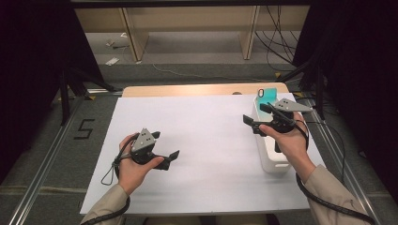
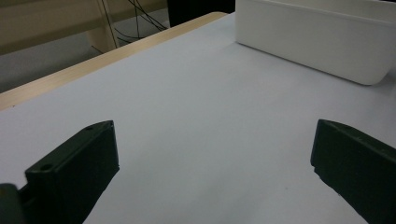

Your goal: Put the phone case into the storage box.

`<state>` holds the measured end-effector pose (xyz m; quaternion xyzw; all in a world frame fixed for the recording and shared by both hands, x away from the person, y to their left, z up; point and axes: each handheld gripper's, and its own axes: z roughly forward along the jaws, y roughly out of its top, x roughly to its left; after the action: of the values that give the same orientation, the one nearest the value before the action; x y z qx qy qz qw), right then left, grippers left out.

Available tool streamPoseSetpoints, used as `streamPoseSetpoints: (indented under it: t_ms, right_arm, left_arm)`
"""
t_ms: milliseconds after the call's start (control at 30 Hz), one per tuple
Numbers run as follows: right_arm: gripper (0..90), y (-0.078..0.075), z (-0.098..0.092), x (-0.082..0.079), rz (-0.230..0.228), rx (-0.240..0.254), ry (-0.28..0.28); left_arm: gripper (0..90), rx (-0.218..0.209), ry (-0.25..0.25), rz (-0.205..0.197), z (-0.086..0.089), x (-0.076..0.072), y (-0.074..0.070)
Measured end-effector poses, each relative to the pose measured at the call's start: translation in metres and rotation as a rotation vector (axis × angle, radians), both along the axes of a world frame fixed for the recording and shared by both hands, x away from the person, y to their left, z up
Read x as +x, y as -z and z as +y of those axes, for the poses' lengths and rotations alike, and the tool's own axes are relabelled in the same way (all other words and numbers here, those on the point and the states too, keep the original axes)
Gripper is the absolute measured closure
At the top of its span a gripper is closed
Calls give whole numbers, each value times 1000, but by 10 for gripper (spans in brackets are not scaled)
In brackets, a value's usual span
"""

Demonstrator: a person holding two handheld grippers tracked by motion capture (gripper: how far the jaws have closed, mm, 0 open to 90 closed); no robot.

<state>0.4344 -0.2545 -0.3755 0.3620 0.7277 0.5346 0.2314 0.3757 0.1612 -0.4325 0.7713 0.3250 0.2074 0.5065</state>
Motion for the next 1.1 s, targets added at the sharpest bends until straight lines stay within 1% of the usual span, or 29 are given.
streamPoseSetpoints:
  t_ms: [67,433,700,833,1100]
  right_arm:
    - [161,0,-1,-2,-5,-5,-8]
    - [161,5,-5,-12,-4,-17,-42]
    - [161,7,-7,-19,-9,-22,-57]
    - [161,9,-9,-22,-16,-35,-66]
    - [161,12,-12,-27,-11,-37,-82]
  left_arm:
    - [2,-1,-1,0,0,0,0]
    - [2,0,-2,-1,1,0,0]
    - [2,-1,-2,-1,1,0,0]
    - [2,1,-2,0,1,0,0]
    - [2,0,-3,-1,1,0,0]
